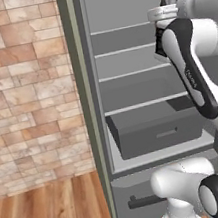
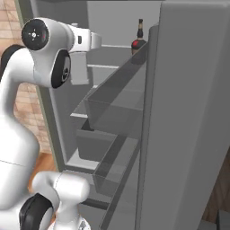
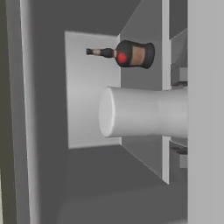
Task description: Place the liquors on the top shelf of the fridge to keep them out of children's reach, and place the cucumber on lower shelves for easy access.
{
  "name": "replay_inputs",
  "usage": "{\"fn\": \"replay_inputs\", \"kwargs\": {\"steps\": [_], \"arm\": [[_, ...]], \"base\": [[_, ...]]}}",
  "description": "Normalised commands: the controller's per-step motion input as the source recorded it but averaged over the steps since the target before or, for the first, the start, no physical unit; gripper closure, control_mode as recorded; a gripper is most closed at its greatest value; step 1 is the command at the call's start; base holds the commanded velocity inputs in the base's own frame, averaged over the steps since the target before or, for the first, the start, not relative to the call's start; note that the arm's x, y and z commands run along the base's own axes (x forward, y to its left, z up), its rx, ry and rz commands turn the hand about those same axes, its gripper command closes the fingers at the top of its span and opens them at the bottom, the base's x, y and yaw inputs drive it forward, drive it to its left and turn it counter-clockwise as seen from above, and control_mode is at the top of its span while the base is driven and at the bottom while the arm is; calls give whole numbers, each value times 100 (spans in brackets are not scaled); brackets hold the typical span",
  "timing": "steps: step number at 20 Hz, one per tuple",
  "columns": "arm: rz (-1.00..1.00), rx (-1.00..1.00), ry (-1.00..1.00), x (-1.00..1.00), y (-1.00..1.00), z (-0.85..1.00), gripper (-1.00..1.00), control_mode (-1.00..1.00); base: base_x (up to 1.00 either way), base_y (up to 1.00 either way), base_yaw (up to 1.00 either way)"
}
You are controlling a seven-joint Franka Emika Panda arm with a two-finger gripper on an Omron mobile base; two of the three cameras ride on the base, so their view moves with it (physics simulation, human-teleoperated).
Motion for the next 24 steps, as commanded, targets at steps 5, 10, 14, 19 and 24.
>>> {"fn": "replay_inputs", "kwargs": {"steps": [5,10,14,19,24], "arm": [[1,0,0,41,-2,0,100,-100],[1,0,0,44,0,0,100,-100],[0,0,0,50,-4,0,100,-100],[0,0,0,52,-10,0,100,-100],[0,0,0,51,-10,0,100,-100]], "base": [[0,0,0],[0,0,0],[0,0,0],[0,0,0],[0,0,0]]}}
